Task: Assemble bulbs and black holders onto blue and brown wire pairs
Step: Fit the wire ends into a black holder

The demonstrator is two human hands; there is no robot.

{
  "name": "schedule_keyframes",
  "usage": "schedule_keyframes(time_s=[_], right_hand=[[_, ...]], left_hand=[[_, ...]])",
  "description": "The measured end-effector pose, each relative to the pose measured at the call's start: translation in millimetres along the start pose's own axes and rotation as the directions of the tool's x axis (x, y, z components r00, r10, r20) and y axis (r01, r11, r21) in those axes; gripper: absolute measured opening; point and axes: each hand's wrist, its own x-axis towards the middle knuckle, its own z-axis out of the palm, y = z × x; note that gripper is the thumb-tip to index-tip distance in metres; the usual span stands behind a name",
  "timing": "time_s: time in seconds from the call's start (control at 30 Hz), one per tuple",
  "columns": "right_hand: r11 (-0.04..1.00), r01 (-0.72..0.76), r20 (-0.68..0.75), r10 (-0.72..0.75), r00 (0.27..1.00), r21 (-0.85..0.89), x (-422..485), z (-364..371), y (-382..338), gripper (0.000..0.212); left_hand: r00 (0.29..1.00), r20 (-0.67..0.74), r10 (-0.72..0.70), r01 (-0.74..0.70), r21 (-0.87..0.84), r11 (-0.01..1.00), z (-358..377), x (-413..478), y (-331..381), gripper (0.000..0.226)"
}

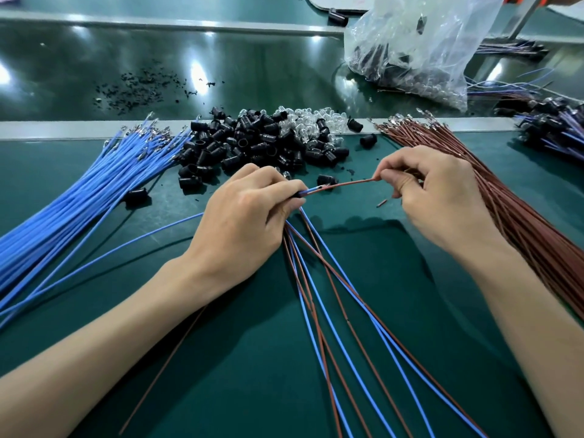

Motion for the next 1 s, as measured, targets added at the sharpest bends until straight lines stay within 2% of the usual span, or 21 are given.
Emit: schedule_keyframes(time_s=[0.13, 0.3, 0.4, 0.57, 0.73, 0.87, 0.9, 0.93, 1.0], right_hand=[[0.998, 0.05, 0.076, -0.053, 0.996, 0.046, -4.0, 1.8, -2.6, 0.009], [0.995, 0.022, 0.048, -0.026, 0.998, 0.094, -3.8, 7.0, 1.5, 0.006], [0.997, 0.025, 0.101, -0.032, 0.994, 0.079, -2.9, 8.6, 5.8, 0.011], [0.987, 0.034, 0.136, -0.056, 0.989, 0.158, -3.4, 17.3, 7.5, 0.018], [0.962, 0.0, 0.103, -0.029, 0.994, 0.274, -6.7, 31.5, 1.0, 0.019], [0.958, 0.098, 0.072, -0.121, 0.99, 0.271, -9.8, 40.7, -11.6, 0.009], [0.95, 0.14, 0.063, -0.163, 0.985, 0.278, -11.3, 41.2, -12.6, 0.012], [0.938, 0.158, 0.051, -0.182, 0.982, 0.309, -13.1, 40.5, -11.6, 0.017], [0.89, 0.108, 0.02, -0.131, 0.991, 0.443, -13.0, 36.3, -8.2, 0.022]], left_hand=[[1.0, -0.009, -0.021, 0.021, -0.007, 1.0, 0.1, -0.1, -1.1, 0.019], [0.999, -0.003, -0.044, 0.044, -0.029, 0.999, 0.1, 0.6, -1.5, 0.019], [0.999, 0.027, -0.018, 0.019, -0.031, 0.999, -0.9, 1.2, -3.5, 0.02], [0.997, 0.061, 0.047, -0.048, 0.005, 0.999, 0.5, 1.2, -4.9, 0.019], [0.995, 0.08, 0.053, -0.054, 0.006, 0.999, -1.0, 1.8, -3.8, 0.019], [0.994, 0.098, 0.047, -0.047, -0.004, 0.999, -1.0, 1.8, -4.4, 0.019], [0.994, 0.099, 0.037, -0.036, -0.015, 0.999, -1.6, 1.5, -4.1, 0.018], [0.995, 0.093, 0.028, -0.026, -0.025, 0.999, -1.8, 0.9, -3.6, 0.018], [0.998, 0.064, 0.014, -0.011, -0.045, 0.999, -1.3, 1.1, -4.2, 0.018]])
